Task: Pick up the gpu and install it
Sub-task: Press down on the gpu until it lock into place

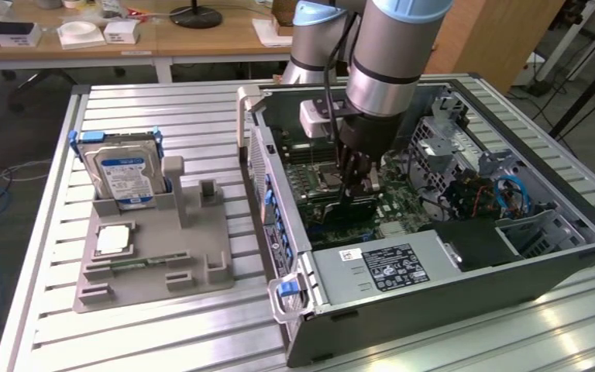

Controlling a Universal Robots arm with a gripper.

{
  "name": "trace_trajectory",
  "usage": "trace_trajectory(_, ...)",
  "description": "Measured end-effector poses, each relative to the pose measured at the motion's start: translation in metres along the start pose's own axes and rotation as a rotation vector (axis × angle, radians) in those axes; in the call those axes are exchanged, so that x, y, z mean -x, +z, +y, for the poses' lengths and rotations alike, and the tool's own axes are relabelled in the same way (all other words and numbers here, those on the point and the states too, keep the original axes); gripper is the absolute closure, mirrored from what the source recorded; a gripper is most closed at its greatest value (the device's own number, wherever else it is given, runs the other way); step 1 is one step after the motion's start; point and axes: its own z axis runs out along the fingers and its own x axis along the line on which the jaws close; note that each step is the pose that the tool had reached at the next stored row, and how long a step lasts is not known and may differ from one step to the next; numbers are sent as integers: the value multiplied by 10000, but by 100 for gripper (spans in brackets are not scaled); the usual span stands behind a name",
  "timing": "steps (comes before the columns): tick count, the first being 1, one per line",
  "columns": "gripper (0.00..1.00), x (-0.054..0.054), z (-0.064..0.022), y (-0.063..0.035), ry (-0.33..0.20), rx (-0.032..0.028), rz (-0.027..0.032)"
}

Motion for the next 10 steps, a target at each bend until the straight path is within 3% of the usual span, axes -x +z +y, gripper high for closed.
trace_trajectory(10,89,0,0,0,-1,1,-1)
